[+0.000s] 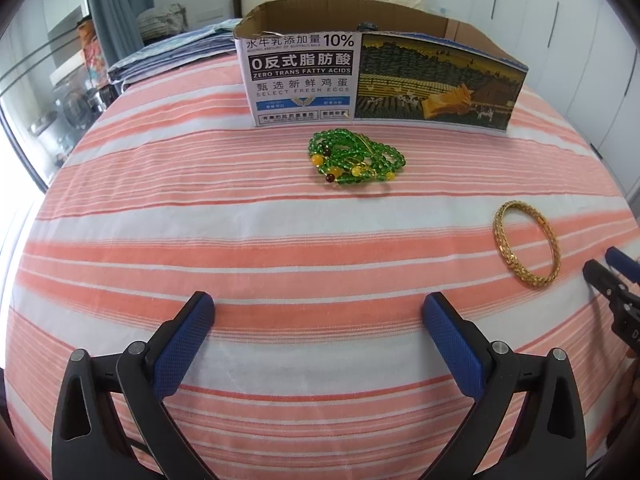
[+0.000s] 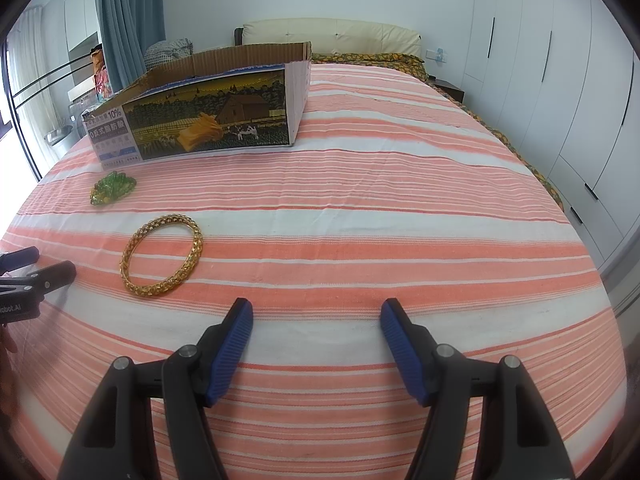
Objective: Organize jewelry
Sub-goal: 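Withdraw both tools from the box over the gold bangle and green beads, then grasp the green bead necklace with the left tool while the right tool grasps the gold bangle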
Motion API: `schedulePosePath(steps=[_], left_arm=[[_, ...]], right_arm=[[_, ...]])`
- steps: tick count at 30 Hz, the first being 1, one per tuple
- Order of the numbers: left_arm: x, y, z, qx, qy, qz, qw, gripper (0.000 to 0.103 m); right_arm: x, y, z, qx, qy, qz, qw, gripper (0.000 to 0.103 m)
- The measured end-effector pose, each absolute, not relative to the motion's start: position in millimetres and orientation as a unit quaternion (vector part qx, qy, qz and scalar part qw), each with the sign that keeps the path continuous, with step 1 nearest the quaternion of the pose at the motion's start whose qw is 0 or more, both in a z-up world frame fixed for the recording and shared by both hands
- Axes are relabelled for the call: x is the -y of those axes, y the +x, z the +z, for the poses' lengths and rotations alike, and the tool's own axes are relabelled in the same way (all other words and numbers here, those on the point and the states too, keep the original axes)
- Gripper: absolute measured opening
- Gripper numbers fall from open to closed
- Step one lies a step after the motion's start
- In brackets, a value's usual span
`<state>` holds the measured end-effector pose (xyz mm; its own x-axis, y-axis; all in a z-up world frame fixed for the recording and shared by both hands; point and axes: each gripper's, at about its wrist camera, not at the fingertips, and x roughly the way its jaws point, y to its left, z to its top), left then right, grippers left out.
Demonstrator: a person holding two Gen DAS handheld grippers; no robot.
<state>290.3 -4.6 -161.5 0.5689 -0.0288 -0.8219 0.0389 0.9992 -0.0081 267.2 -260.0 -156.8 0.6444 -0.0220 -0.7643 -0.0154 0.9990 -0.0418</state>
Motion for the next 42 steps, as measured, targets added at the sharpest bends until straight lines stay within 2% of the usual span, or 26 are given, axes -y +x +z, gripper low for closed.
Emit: schedulePosePath(steps=[14, 21, 33, 38, 42], left_arm=[[3, 293, -160, -0.471, 0.01, -0.036, 0.881, 0.103], [-26, 286, -150, -0.454, -0.06, -0.096, 0.884, 0.102], [-8, 333, -132, -0.432, -0.071, -0.117, 0.892, 0.102], [14, 378, -152, -0.471, -0.01, -0.1, 0.876, 0.102], [26, 393, -158, -0.468, 0.037, -0.08, 0.88, 0.102]], right_arm=[[261, 267, -156, -0.425, -0.02, 0.003, 0.905, 0.068], [260, 246, -131, -0.402, 0.038, 0.072, 0.912, 0.068], [234, 261, -132, -0.421, 0.047, 0.116, 0.899, 0.068], [233, 262, -134, -0.428, 0.049, 0.124, 0.894, 0.068], [231, 265, -136, -0.436, 0.051, 0.129, 0.889, 0.068]])
